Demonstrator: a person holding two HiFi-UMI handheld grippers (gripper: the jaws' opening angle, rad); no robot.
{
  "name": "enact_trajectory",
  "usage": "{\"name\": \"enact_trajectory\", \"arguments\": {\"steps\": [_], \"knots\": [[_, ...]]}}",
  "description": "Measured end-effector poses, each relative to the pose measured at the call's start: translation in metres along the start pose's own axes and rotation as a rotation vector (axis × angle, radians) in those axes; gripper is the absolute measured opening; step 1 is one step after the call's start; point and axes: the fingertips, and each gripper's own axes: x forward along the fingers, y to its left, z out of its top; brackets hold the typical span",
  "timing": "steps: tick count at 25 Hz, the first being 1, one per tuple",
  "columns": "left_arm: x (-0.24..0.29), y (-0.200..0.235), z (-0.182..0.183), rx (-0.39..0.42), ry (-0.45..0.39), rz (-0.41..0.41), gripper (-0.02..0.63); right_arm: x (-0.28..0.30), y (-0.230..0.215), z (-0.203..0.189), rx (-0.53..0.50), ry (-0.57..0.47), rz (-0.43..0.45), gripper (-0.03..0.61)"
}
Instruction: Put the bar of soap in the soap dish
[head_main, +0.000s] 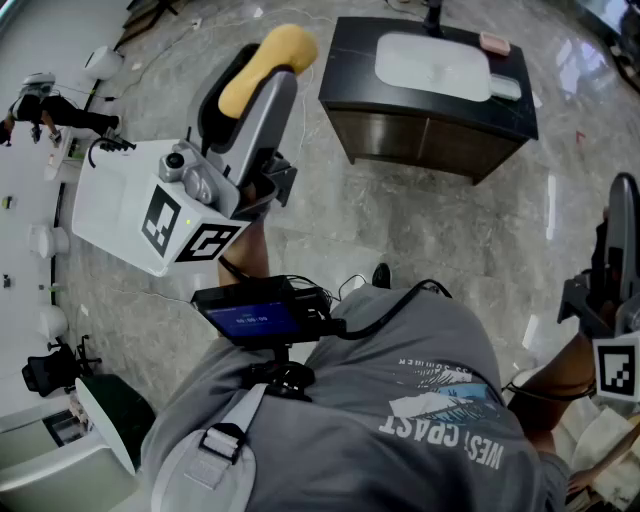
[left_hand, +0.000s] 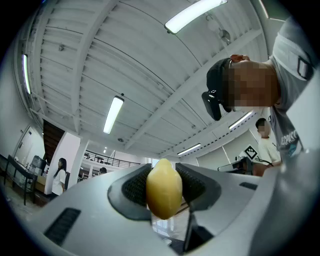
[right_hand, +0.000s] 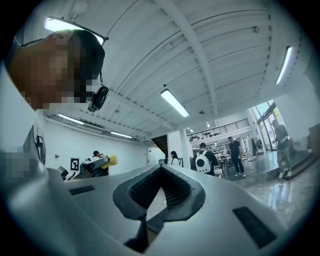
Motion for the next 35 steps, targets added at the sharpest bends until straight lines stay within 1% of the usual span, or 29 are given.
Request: {"name": "enact_trajectory", "arguments": {"steps": [9, 14, 19, 22, 28, 31, 35], "knots": [[-0.001, 0.0, -0.005, -0.004, 0.011, -0.001, 0.156, 0.0, -0.003, -0.004, 0.01, -0.007, -0.005, 0.004], [-0.001, -0.001, -0.008, -0.012, 0.015, -0.01, 0.156, -0.002, -0.003, -0.004, 0.048, -0.026, 0.004, 0.006], [-0.01, -0.005, -0.02, -0.028, 0.017, -0.027, 0.156, -0.009, -0.002, -0.017, 0.061, -0.035, -0.03, 0.006], [-0.016, 0.002, -0.026, -0.036, 0.015, -0.037, 0.156, -0.005, 0.001, -0.022, 0.047, -0.034, -0.053, 0.006], [-0.015, 0.016, -0.026, -0.053, 0.019, -0.045, 0.156, 0.005, -0.003, -0.017, 0.019, -0.016, -0.102, 0.006], [-0.005, 0.03, -0.024, -0.057, 0.015, -0.06, 0.156, 0.016, -0.01, -0.009, 0.013, -0.027, -0.12, 0.006], [0.002, 0.03, -0.031, -0.068, 0.029, -0.062, 0.156, 0.016, -0.018, -0.006, 0.009, -0.029, -0.13, 0.006]]}}
